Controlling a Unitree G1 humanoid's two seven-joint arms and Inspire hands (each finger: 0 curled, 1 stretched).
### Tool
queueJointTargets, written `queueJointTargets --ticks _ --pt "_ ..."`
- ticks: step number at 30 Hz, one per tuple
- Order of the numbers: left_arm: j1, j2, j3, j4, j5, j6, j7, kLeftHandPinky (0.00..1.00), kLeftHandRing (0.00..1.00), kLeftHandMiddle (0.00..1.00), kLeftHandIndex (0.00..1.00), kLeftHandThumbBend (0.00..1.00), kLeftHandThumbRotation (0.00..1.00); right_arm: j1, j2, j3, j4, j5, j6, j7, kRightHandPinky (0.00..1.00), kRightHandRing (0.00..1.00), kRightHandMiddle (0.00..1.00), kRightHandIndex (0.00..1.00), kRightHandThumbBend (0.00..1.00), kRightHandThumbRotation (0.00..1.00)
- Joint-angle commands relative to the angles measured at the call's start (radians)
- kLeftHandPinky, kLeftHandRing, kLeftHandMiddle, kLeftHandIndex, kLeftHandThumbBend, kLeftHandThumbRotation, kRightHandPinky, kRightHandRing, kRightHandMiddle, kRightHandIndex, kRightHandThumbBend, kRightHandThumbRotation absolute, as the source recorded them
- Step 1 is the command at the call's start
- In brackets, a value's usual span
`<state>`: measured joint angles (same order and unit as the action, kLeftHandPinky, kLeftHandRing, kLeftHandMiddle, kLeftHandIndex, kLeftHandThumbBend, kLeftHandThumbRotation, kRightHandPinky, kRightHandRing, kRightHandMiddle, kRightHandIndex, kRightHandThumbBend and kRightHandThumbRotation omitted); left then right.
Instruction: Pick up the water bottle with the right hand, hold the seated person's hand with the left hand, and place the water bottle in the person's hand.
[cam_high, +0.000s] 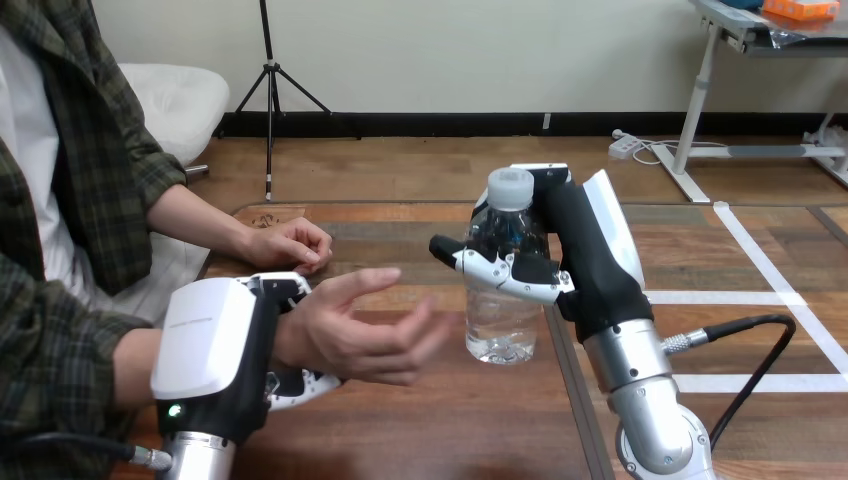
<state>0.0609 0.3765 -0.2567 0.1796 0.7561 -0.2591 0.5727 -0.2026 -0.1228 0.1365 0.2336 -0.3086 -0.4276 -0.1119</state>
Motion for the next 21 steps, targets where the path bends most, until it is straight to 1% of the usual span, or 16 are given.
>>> queueJointTargets --ticks 1,8,12,18,21 --pt "-0.005 -0.061 -0.051 -0.091 -0.043 -0.090 -0.023 0.21 0.23 0.27 0.25 0.81 0.00 -0.126 0.011 -0.019 -0.030 0.028 -0.020 0.003 0.00 0.00 0.01 0.00 0.32 0.00" --pt "0.007 -0.072 -0.066 -0.112 -0.046 -0.145 -0.023 0.17 0.20 0.24 0.23 0.80 0.00 -0.141 0.014 -0.013 -0.023 0.018 -0.018 0.001 0.00 0.00 0.00 0.00 0.30 0.00" --pt "0.016 -0.083 -0.071 -0.129 -0.045 -0.154 -0.032 0.16 0.19 0.23 0.22 0.79 0.00 -0.152 0.015 -0.010 -0.014 0.013 -0.023 -0.001 0.00 0.00 0.00 0.00 0.30 0.00" --pt "0.029 -0.099 -0.080 -0.149 -0.032 -0.165 -0.029 0.15 0.18 0.22 0.21 0.80 0.00 -0.166 0.020 -0.004 -0.009 0.014 -0.020 0.003 0.00 0.00 0.00 0.00 0.30 0.00" --pt "0.038 -0.106 -0.083 -0.161 -0.038 -0.170 -0.040 0.15 0.18 0.21 0.21 0.80 0.00 -0.172 0.023 0.000 -0.007 0.013 -0.017 0.003 0.00 0.00 0.00 0.00 0.30 0.00"
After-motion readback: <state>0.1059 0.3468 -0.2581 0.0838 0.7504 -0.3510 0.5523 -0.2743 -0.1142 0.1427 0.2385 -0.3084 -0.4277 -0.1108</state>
